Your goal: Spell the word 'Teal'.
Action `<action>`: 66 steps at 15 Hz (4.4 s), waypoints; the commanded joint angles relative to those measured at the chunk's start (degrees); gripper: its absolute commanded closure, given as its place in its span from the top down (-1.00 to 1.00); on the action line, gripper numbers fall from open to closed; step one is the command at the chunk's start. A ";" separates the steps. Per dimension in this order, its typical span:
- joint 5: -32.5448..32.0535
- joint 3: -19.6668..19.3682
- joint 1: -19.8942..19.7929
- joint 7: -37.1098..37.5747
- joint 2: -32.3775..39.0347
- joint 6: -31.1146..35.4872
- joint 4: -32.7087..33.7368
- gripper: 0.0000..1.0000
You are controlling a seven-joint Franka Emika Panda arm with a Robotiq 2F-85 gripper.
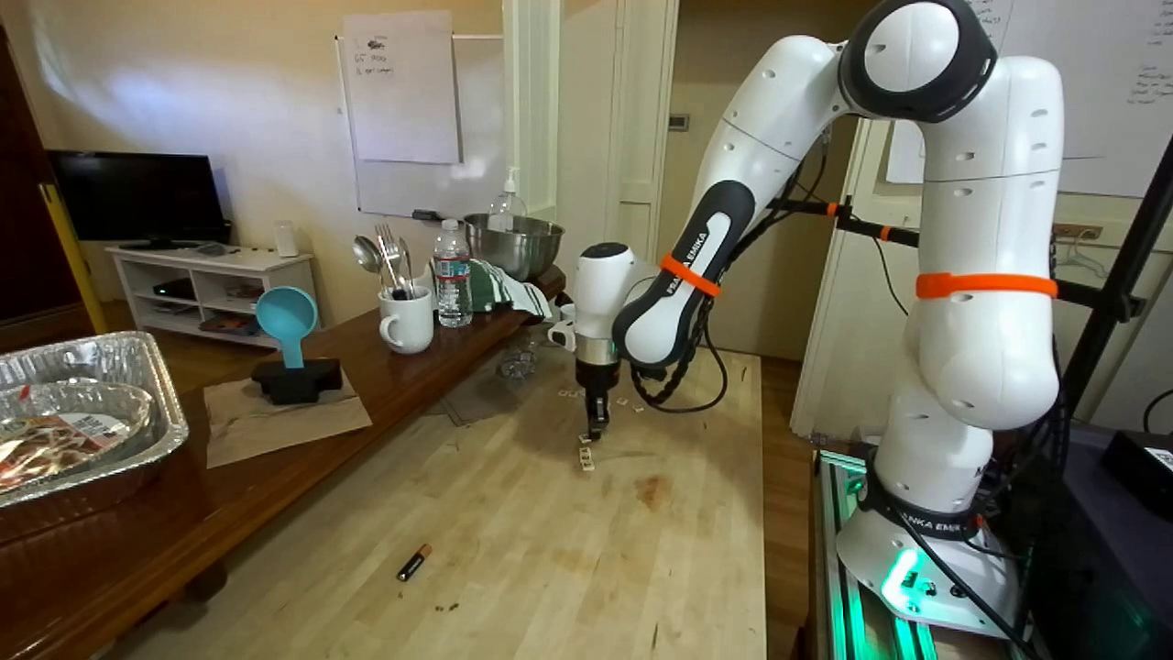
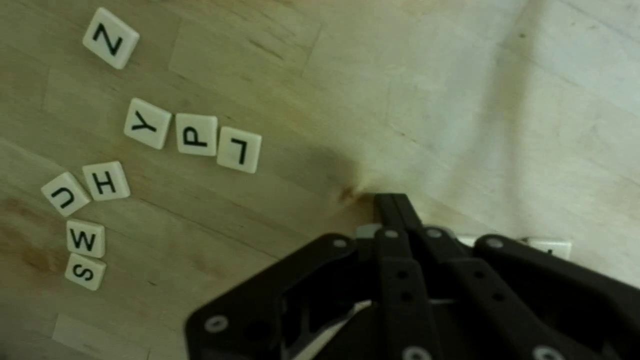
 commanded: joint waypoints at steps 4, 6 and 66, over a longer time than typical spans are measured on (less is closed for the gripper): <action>-2.17 -2.59 -0.61 2.55 4.32 -0.08 4.01 -1.00; -2.65 -3.33 -0.64 3.20 4.98 -0.11 4.80 -1.00; -1.35 1.64 -0.38 -1.29 2.61 -3.92 2.62 -1.00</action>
